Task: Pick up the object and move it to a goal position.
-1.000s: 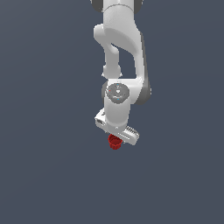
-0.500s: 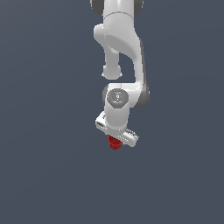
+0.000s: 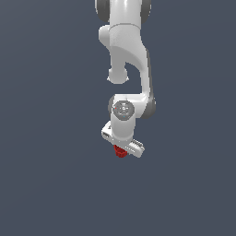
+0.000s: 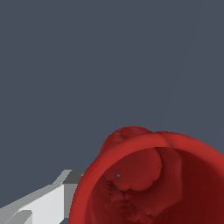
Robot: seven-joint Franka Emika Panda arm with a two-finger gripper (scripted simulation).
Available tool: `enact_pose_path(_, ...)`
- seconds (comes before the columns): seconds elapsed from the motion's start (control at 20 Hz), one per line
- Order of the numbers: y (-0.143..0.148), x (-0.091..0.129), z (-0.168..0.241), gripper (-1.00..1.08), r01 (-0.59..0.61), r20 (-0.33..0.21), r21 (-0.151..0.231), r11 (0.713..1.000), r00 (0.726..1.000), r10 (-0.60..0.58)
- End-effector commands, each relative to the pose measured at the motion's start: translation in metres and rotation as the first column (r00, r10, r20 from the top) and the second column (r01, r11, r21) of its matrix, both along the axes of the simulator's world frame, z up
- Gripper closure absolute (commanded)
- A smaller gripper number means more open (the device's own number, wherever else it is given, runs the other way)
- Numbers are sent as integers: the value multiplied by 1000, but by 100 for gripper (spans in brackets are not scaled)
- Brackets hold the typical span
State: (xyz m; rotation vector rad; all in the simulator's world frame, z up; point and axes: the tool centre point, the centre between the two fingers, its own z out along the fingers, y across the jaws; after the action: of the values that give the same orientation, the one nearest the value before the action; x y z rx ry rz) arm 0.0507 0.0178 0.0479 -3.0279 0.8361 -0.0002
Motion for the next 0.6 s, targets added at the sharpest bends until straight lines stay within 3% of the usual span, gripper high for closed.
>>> enact_pose_path(0.0, -1, 0, -1, 108, 1, 0, 0, 1000, 1000, -1)
enact_pose_path(0.55, 1, 0, 1, 108, 0, 0, 0, 1000, 1000, 0)
